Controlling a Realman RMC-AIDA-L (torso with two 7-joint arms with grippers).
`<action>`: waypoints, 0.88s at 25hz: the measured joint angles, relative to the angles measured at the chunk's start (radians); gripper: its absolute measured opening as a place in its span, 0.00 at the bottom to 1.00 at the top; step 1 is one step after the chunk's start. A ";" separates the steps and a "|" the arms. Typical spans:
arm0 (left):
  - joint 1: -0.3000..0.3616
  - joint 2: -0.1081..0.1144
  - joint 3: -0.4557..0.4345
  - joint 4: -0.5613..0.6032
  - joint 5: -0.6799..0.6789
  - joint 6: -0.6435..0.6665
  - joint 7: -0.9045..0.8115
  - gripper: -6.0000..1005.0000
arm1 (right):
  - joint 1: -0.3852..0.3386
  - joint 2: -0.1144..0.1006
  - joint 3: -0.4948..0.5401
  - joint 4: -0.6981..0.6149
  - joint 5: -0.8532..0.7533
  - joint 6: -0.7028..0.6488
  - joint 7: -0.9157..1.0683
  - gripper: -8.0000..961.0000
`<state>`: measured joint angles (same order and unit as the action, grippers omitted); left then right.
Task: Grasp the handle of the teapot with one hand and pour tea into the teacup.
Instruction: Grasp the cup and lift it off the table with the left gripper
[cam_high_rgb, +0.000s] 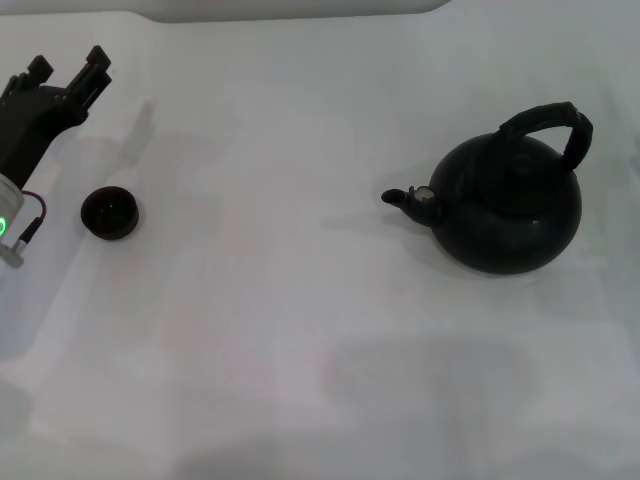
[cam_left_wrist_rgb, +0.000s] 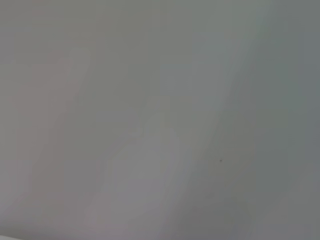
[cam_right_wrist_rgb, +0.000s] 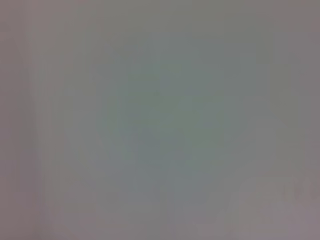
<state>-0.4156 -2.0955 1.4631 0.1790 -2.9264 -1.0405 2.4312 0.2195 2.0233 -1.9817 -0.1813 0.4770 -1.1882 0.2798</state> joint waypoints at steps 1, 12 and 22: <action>0.001 0.000 0.000 0.000 0.000 -0.001 0.000 0.87 | 0.000 0.000 0.000 -0.001 0.000 -0.001 0.000 0.91; 0.003 0.000 0.000 -0.001 -0.001 -0.002 -0.001 0.87 | 0.003 0.000 0.000 -0.003 0.000 -0.005 0.000 0.91; -0.004 0.061 0.136 0.167 0.096 0.038 -0.299 0.87 | 0.003 0.000 0.002 -0.002 0.000 -0.004 -0.001 0.91</action>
<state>-0.4195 -2.0344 1.5993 0.3462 -2.8300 -1.0029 2.1320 0.2224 2.0233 -1.9801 -0.1832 0.4771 -1.1919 0.2791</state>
